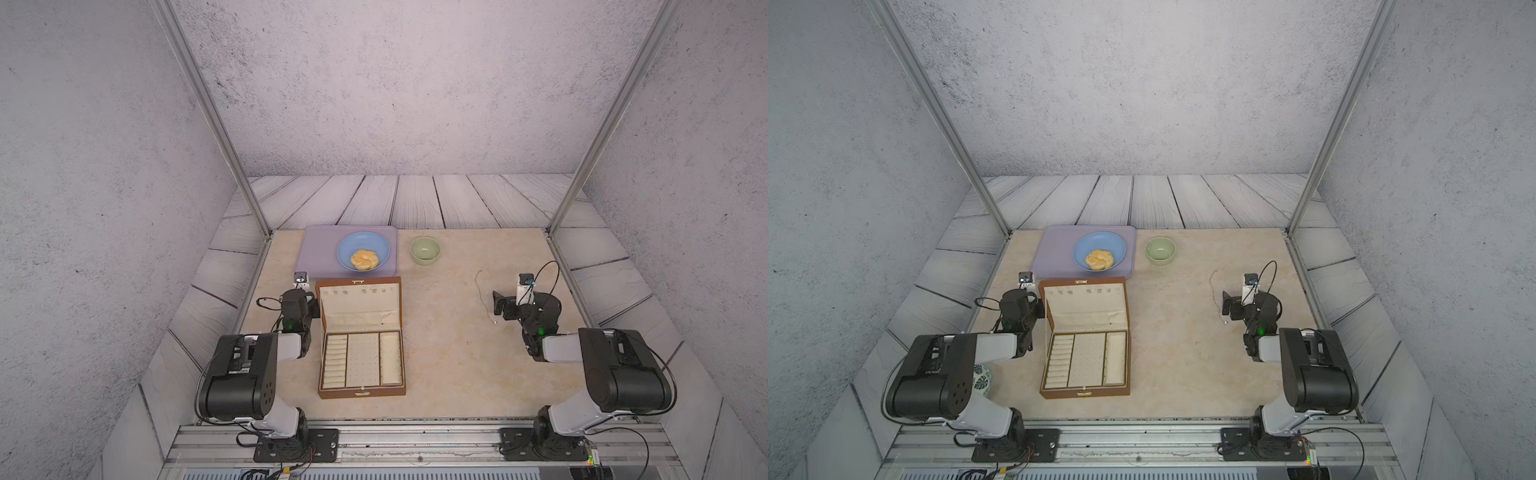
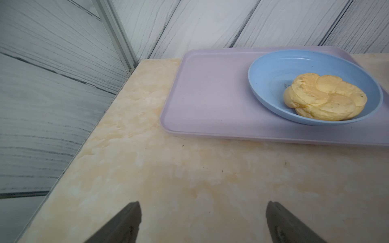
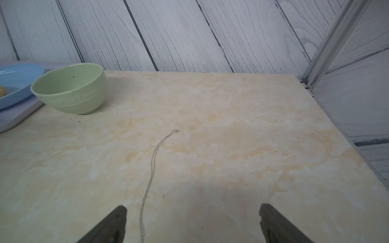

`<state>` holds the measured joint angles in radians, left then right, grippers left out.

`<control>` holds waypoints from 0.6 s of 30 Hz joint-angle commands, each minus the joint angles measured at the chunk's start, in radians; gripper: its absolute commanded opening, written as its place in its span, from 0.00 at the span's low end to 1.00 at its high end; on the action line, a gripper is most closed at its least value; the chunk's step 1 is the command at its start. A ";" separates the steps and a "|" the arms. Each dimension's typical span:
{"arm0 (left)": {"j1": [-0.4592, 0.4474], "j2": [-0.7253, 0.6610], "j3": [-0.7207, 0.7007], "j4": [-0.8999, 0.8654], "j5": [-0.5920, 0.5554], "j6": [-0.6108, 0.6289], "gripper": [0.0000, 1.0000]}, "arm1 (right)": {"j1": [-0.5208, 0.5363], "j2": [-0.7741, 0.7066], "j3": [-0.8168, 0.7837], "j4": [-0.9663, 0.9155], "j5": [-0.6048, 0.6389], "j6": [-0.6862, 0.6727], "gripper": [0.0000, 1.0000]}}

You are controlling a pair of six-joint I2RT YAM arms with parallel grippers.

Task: Put jewelry chain into jewelry box
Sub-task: Move the jewelry box to the center of the board.

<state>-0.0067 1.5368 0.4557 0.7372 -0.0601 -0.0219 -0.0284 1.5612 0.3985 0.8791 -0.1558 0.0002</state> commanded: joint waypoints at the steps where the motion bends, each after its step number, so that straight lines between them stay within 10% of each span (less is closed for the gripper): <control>1: -0.004 -0.009 0.012 0.007 -0.011 0.014 0.98 | 0.000 0.006 0.013 -0.006 0.009 0.006 0.99; 18: -0.001 -0.007 0.014 0.003 -0.004 0.009 0.98 | 0.000 0.007 0.016 -0.008 0.051 0.023 0.99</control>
<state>-0.0074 1.5368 0.4557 0.7372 -0.0601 -0.0219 -0.0284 1.5612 0.3985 0.8791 -0.1478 0.0036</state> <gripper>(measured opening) 0.980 0.992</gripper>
